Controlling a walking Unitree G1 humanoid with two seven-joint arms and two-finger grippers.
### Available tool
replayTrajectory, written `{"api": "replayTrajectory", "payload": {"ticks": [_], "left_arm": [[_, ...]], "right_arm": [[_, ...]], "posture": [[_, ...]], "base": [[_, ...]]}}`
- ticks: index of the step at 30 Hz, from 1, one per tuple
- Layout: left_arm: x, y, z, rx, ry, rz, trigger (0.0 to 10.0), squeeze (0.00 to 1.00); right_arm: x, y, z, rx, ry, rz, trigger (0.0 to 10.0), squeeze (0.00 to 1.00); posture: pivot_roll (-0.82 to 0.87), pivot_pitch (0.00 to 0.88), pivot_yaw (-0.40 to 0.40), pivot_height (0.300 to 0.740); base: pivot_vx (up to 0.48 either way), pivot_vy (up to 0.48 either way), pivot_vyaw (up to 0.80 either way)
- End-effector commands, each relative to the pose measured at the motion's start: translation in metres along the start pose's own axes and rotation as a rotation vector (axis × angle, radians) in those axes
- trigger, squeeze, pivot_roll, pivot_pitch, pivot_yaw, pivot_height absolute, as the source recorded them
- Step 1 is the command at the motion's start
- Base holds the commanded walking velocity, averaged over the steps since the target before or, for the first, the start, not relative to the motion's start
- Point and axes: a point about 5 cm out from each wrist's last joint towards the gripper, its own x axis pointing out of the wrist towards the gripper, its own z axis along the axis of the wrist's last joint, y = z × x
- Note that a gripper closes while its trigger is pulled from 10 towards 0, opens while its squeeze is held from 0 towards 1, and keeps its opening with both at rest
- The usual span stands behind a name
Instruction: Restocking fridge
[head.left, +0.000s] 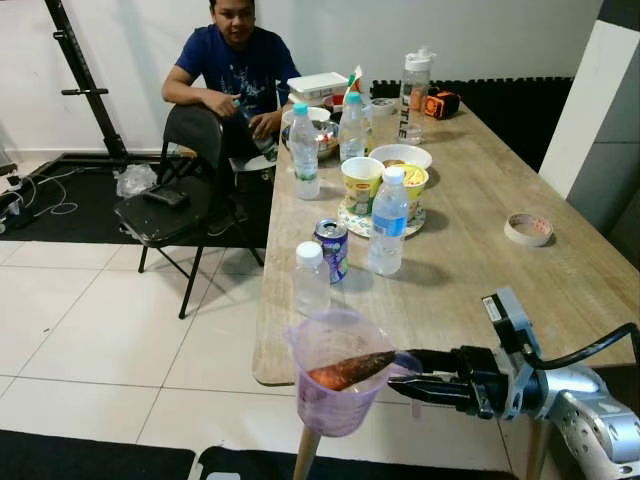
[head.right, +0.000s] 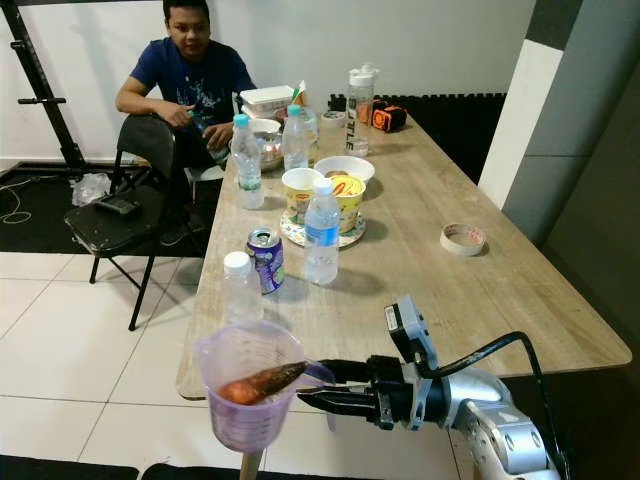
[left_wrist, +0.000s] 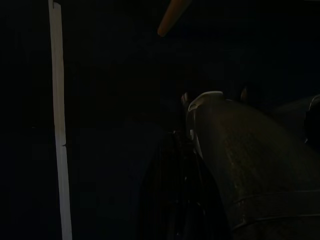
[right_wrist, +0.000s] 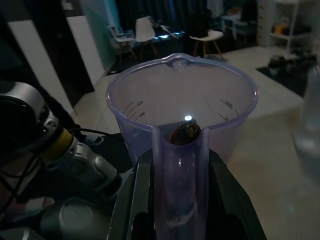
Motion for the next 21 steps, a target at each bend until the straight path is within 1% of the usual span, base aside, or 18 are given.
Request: {"api": "replayTrajectory", "payload": {"ticks": [1, 2, 3, 4, 7, 12, 13, 17, 18, 21], "left_arm": [[-0.001, -0.002, -0.009, 0.003, 0.039, 0.002, 10.0, 0.00], [-0.001, -0.002, -0.009, 0.003, 0.039, 0.002, 10.0, 0.00], [-0.001, -0.002, -0.009, 0.007, 0.042, 0.001, 10.0, 0.00], [-0.001, -0.001, -0.009, 0.009, 0.044, 0.000, 10.0, 0.00], [-0.001, -0.001, -0.008, 0.010, 0.044, -0.001, 10.0, 0.00], [-0.001, 0.000, -0.008, 0.020, 0.047, 0.000, 10.0, 0.00], [-0.001, 0.001, -0.008, 0.022, 0.048, 0.000, 10.0, 0.00], [-0.001, 0.000, -0.008, 0.018, 0.046, 0.002, 10.0, 0.00], [-0.001, 0.000, -0.009, 0.008, 0.043, 0.003, 10.0, 0.00], [-0.001, -0.001, -0.011, 0.011, 0.049, -0.001, 10.0, 0.00]], "right_arm": [[-0.003, 0.000, -0.007, 0.013, 0.004, -0.031, 10.0, 0.00], [-0.003, 0.000, -0.007, 0.013, 0.004, -0.031, 10.0, 0.00], [-0.006, 0.003, -0.017, 0.057, 0.026, -0.018, 10.0, 0.00], [-0.006, 0.005, -0.021, 0.073, 0.037, -0.009, 10.0, 0.00], [-0.007, 0.007, -0.024, 0.094, 0.045, 0.004, 10.0, 0.00], [-0.007, 0.008, -0.025, 0.101, 0.050, 0.009, 10.0, 0.00], [-0.008, 0.008, -0.027, 0.103, 0.060, 0.007, 10.0, 0.00], [-0.009, 0.008, -0.033, 0.115, 0.084, 0.012, 10.0, 0.00], [-0.008, 0.010, -0.035, 0.119, 0.093, 0.023, 10.0, 0.00], [-0.007, 0.011, -0.036, 0.120, 0.102, 0.029, 10.0, 0.00]], "posture": [[-0.07, 0.026, 0.028, 0.740], [-0.07, 0.026, 0.028, 0.740], [-0.07, 0.023, 0.032, 0.740], [-0.07, 0.023, 0.032, 0.740], [-0.07, 0.024, 0.036, 0.740], [-0.07, 0.027, 0.040, 0.740], [-0.07, 0.041, 0.041, 0.740], [-0.07, 0.043, 0.026, 0.740], [-0.07, 0.057, 0.022, 0.740], [-0.07, 0.054, 0.022, 0.740]], "base": [[0.000, 0.000, 0.00], [0.000, 0.000, 0.00], [0.000, 0.000, 0.00], [0.000, 0.000, 0.00], [0.000, 0.000, 0.00], [0.000, 0.000, 0.00], [0.000, 0.000, 0.00], [0.000, 0.000, 0.00], [0.000, 0.000, 0.00], [0.000, 0.000, 0.00]]}}
